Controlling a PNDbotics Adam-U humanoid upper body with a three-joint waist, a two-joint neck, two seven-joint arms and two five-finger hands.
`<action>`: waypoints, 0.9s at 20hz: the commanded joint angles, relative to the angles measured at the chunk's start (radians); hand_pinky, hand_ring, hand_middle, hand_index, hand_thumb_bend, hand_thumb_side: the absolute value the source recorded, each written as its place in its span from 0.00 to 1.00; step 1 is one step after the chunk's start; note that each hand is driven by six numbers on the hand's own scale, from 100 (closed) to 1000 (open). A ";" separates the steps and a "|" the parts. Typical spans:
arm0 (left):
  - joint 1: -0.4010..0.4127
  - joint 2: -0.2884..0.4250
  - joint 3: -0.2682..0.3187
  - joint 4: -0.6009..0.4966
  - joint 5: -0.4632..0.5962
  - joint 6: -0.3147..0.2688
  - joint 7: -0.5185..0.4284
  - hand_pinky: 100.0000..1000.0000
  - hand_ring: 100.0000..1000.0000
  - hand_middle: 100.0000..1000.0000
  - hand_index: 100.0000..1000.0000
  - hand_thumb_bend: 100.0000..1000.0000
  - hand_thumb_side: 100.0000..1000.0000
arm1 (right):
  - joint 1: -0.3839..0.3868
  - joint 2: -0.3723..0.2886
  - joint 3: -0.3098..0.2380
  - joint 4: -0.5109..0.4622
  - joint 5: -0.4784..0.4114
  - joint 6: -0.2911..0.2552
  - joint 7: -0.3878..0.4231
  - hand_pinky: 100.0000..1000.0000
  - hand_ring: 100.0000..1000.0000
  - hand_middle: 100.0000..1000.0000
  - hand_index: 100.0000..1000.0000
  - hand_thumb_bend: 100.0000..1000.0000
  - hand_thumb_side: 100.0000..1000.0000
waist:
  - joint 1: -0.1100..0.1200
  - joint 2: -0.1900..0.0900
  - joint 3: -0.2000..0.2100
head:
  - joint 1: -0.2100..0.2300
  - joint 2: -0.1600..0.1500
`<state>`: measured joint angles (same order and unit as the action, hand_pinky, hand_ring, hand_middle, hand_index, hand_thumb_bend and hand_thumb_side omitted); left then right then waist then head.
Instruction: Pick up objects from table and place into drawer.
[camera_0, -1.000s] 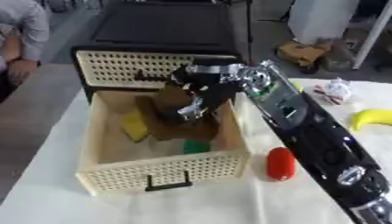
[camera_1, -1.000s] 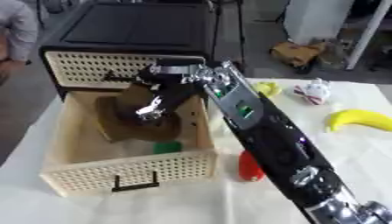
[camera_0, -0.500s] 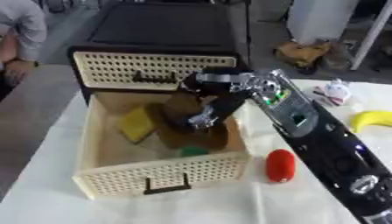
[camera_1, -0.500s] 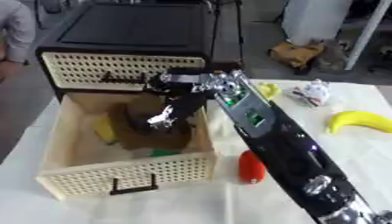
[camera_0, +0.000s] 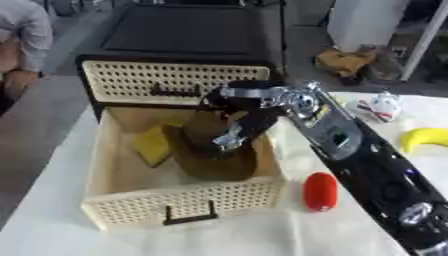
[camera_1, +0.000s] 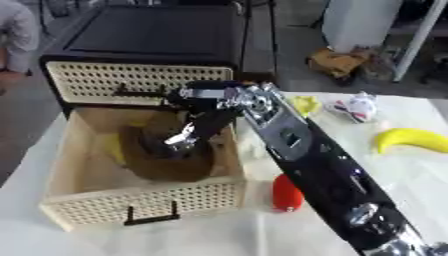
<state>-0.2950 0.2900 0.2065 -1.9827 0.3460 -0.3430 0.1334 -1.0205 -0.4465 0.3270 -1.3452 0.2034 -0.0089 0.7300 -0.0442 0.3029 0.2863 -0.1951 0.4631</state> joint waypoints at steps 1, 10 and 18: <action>-0.013 0.012 0.000 -0.017 -0.003 -0.001 -0.008 0.23 0.45 0.45 0.77 0.00 1.00 | -0.017 -0.025 -0.005 -0.029 0.016 -0.017 -0.012 0.53 0.77 0.53 0.71 0.64 0.51 | 0.007 -0.016 0.000 | -0.002 -0.013; -0.019 0.007 -0.002 -0.017 -0.005 0.001 -0.019 0.23 0.45 0.45 0.77 0.00 1.00 | -0.017 -0.021 -0.001 -0.024 0.028 -0.030 -0.011 0.52 0.77 0.54 0.77 0.66 0.54 | 0.003 -0.010 0.010 | -0.006 -0.019; -0.022 0.006 -0.004 -0.017 -0.004 0.003 -0.026 0.23 0.45 0.45 0.77 0.00 1.00 | -0.014 -0.027 0.000 -0.039 0.031 -0.034 0.008 0.52 0.78 0.56 0.85 0.73 0.51 | 0.001 -0.010 0.011 | -0.003 -0.019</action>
<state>-0.3075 0.2818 0.2056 -1.9827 0.3430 -0.3385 0.1114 -1.0197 -0.4476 0.3332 -1.3589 0.2268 -0.0416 0.7333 -0.0500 0.3097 0.2954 -0.1973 0.4547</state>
